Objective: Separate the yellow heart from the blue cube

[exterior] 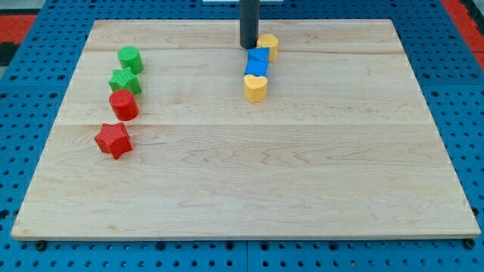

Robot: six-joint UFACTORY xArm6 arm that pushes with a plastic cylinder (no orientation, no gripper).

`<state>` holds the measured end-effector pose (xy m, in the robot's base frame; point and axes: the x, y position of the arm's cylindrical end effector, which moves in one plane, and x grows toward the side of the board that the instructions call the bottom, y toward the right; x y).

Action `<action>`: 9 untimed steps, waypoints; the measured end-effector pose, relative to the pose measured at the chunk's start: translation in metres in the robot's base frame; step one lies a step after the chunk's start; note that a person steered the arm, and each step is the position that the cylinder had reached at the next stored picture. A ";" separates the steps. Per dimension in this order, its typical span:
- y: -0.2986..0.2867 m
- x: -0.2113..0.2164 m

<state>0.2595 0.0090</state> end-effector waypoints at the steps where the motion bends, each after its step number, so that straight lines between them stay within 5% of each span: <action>1: -0.013 -0.001; 3: -0.108 0.027; 5: 0.013 0.104; 8: 0.002 0.159; 9: 0.051 0.172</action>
<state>0.4311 0.0601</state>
